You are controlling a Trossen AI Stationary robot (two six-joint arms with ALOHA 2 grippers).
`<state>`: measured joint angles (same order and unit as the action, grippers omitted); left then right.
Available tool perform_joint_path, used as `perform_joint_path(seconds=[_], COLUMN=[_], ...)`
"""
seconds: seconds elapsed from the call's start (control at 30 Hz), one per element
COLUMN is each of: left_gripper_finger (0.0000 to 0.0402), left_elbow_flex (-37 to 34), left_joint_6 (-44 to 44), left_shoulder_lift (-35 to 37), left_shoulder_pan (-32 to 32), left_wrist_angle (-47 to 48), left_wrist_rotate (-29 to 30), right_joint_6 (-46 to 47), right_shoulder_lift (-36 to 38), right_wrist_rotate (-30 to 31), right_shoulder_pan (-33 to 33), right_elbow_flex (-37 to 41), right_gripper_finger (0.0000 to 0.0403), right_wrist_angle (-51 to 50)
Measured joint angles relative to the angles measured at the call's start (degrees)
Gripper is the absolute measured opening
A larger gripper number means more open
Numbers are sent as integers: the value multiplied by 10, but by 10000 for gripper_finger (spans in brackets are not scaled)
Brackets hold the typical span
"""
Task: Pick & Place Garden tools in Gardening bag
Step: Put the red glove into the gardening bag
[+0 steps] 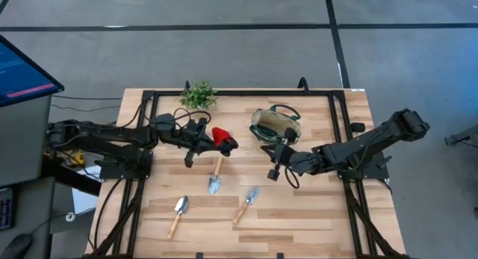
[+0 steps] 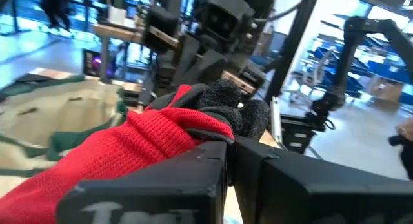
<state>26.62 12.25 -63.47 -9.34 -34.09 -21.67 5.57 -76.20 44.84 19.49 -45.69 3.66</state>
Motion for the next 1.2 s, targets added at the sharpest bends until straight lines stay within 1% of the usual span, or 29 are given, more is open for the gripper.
perform_joint_path(seconds=[0.1,0.3,0.43,0.6,0.77,0.83,0.9,1.0,1.07,1.2], left_gripper_finger=[1,1,1,1,1,1,1,1,1,1], left_elbow_flex=[16,40,47,47,47,47,47,47,47,47], left_joint_6=[-2,-37,-46,-47,-47,-53,-60,-67,-78,-88], left_shoulder_lift=[-29,-68,-76,-76,-76,-76,-76,-76,-76,-75], left_shoulder_pan=[0,-6,-12,-9,-8,-8,-8,-8,-8,-8], left_wrist_angle=[1,1,0,-2,-3,-3,-3,-3,-3,-3], left_wrist_rotate=[-22,-23,-22,-22,-21,-20,-14,13,21,24], right_joint_6=[-1,-44,-60,-56,-9,24,68,150,198,237], right_shoulder_lift=[0,0,0,0,0,0,0,0,0,0], right_wrist_rotate=[-8,-75,-78,-116,-121,-127,-148,-208,-234,-252], right_shoulder_pan=[0,0,-1,-17,-43,-54,-69,-93,-106,-119], right_elbow_flex=[0,0,0,0,0,0,0,0,0,0], right_gripper_finger=[0,0,0,0,3,15,35,72,97,145], right_wrist_angle=[9,29,29,35,94,102,102,102,102,102])
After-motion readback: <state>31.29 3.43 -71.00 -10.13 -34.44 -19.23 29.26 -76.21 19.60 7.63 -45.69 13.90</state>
